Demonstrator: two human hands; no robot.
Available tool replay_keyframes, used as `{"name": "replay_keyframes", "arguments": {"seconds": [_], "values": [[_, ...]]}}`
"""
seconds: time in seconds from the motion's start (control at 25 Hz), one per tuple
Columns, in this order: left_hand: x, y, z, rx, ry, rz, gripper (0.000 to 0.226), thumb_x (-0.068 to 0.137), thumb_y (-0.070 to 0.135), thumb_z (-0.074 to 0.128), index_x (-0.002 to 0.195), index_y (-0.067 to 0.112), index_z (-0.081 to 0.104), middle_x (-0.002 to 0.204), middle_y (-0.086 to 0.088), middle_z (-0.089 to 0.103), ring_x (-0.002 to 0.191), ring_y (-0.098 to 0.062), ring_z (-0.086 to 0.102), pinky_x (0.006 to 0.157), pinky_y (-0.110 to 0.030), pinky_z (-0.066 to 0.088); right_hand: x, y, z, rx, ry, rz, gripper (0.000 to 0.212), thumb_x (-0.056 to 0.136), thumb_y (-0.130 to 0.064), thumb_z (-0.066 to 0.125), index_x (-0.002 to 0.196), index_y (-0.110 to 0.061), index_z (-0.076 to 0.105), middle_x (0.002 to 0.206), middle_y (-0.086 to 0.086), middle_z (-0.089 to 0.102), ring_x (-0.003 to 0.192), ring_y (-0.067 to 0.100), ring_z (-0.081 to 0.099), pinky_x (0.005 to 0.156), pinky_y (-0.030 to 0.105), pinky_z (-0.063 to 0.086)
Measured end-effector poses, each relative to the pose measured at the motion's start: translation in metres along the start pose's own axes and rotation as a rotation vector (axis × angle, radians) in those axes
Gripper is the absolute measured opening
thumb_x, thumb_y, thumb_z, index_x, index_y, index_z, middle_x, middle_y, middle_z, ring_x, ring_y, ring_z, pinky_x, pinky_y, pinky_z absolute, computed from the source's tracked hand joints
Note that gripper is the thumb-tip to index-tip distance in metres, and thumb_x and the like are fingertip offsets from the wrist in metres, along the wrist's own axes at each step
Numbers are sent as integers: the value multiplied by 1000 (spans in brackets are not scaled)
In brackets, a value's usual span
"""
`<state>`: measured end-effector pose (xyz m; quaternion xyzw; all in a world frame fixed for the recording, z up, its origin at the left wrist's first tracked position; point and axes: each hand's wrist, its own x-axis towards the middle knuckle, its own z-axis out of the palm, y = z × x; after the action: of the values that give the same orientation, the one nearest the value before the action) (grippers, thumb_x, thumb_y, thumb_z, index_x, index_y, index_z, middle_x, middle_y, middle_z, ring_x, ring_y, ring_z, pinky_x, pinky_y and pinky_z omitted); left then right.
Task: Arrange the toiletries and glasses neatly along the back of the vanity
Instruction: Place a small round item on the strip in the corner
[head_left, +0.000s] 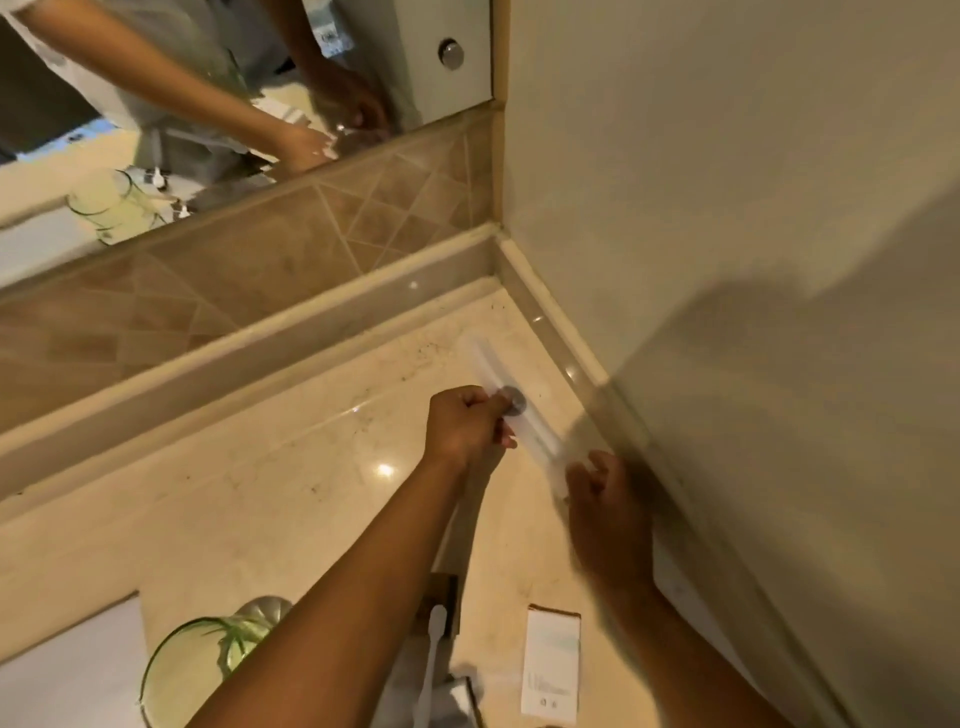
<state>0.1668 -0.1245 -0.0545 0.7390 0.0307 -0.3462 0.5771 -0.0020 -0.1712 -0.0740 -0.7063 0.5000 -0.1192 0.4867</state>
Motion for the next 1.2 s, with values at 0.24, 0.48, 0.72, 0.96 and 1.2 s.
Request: {"name": "replay_keyframes", "arguments": {"seconds": [0.24, 0.48, 0.72, 0.96, 1.2], "values": [[30, 1, 4, 3, -70, -7, 29, 92, 12, 72, 79, -14, 68, 52, -17, 61, 38, -23, 53, 44, -25, 49, 20, 0, 7, 157, -65, 75, 26, 98, -30, 60, 75, -19, 65, 59, -3, 64, 55, 5, 61, 54, 14, 48], [55, 6, -1, -24, -98, -49, 35, 93, 17, 72, 90, -18, 66, 58, -25, 65, 31, -22, 43, 43, -30, 42, 42, -12, 20, 330, -108, 189, 33, 97, -36, 61, 76, -11, 69, 57, 6, 67, 48, 16, 58, 53, 27, 53], [77, 19, -6, 129, -128, -42, 39, 93, 20, 70, 77, -16, 65, 52, -25, 62, 35, -25, 44, 41, -28, 38, 58, -30, 35, 395, -57, 261, 29, 97, -32, 61, 80, -9, 67, 55, 8, 67, 44, 18, 56, 46, 28, 48], [103, 39, -3, 457, -130, 82, 43, 93, 32, 70, 61, 4, 75, 53, -18, 68, 37, -14, 55, 45, -18, 43, 79, -44, 49, 328, 25, 301, 25, 95, -37, 63, 84, -16, 71, 61, 2, 72, 42, 12, 62, 44, 21, 50], [108, 33, 7, 863, -20, 288, 56, 93, 47, 62, 55, 7, 58, 48, -3, 57, 48, -24, 55, 49, -32, 37, 81, -44, 48, 245, 69, 308, 29, 95, -40, 62, 85, -14, 72, 65, -2, 75, 49, 14, 70, 42, 20, 51]]}}
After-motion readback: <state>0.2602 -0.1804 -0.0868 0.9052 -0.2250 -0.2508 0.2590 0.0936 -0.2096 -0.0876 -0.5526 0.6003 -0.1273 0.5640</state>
